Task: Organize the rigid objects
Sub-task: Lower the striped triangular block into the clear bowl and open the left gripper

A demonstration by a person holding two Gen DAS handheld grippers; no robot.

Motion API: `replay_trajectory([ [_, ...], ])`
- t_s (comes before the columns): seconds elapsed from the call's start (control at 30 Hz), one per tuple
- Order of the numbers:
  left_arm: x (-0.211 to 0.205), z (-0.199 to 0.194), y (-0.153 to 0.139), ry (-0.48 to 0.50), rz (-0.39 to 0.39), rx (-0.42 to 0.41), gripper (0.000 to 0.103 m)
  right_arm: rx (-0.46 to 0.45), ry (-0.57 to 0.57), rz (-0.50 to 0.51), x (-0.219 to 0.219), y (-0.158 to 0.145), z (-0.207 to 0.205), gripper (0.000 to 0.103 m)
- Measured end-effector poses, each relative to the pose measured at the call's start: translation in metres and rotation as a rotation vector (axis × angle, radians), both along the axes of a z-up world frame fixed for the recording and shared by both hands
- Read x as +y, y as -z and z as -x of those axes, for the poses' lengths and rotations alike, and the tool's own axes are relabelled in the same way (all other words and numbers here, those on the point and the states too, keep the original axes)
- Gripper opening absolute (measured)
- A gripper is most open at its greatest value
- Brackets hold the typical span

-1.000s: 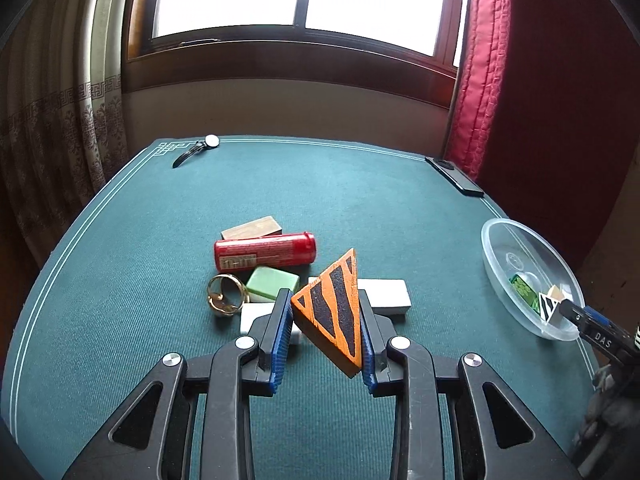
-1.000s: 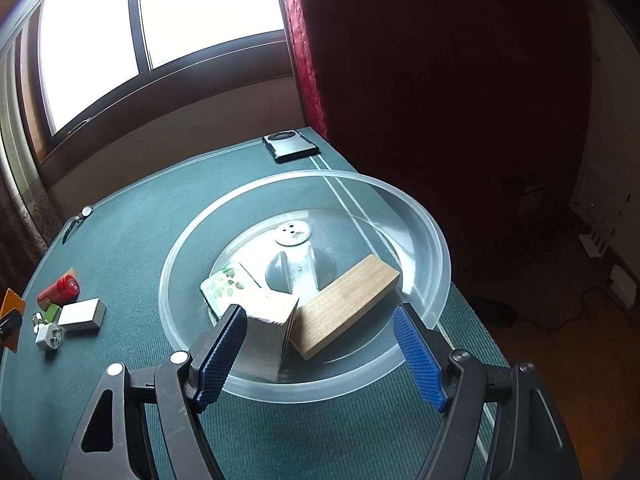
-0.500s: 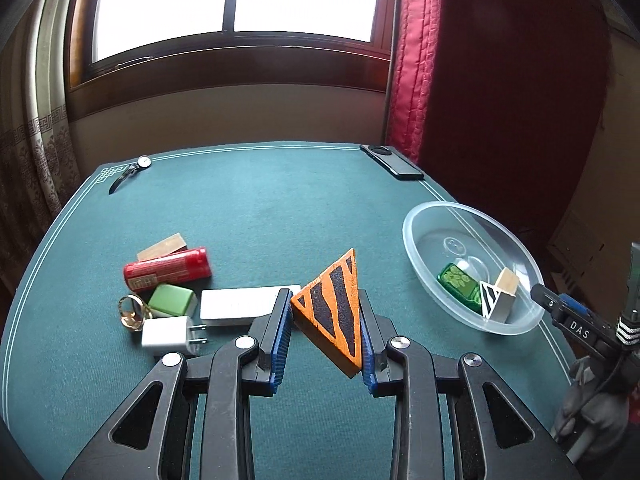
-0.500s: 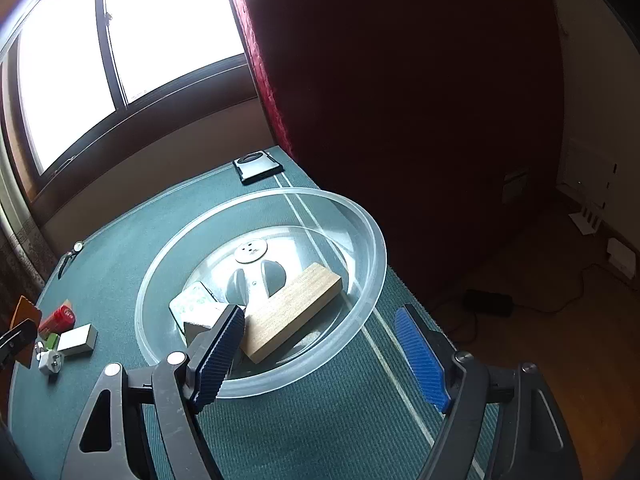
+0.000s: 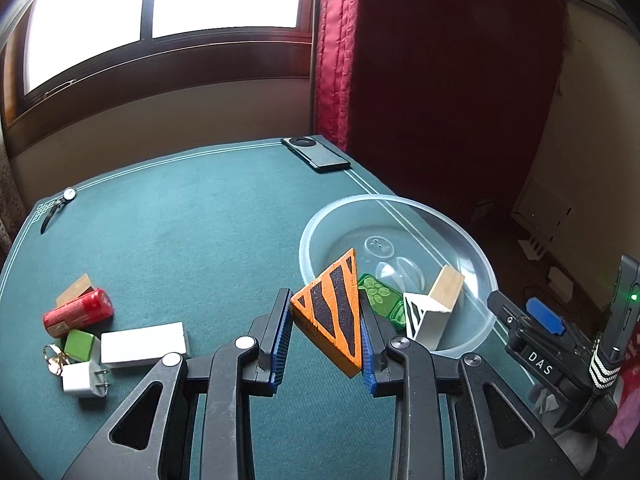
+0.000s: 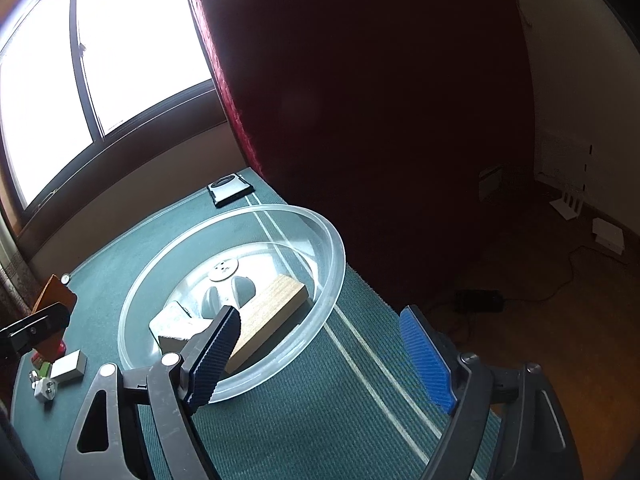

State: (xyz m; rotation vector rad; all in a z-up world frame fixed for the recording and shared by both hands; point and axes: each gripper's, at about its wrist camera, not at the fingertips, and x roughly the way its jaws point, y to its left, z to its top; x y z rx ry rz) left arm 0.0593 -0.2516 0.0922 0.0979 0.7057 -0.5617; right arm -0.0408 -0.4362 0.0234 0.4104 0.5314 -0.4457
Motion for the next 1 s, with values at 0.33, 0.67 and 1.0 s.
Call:
replay_trajectory([
  [0.33,-0.04,-0.009,0.005,0.066,-0.015,0.02,0.031,-0.007,-0.006,-0.031,-0.003,0.001,0.001,0.085],
  [0.67,-0.049,-0.018,0.014,0.055,0.01,0.046,0.054,-0.013,-0.014,-0.044,-0.005,0.002,0.002,0.085],
  [1.0,-0.023,-0.014,0.026,-0.018,-0.002,0.071,0.054,-0.015,-0.014,-0.045,-0.004,0.002,0.002,0.086],
])
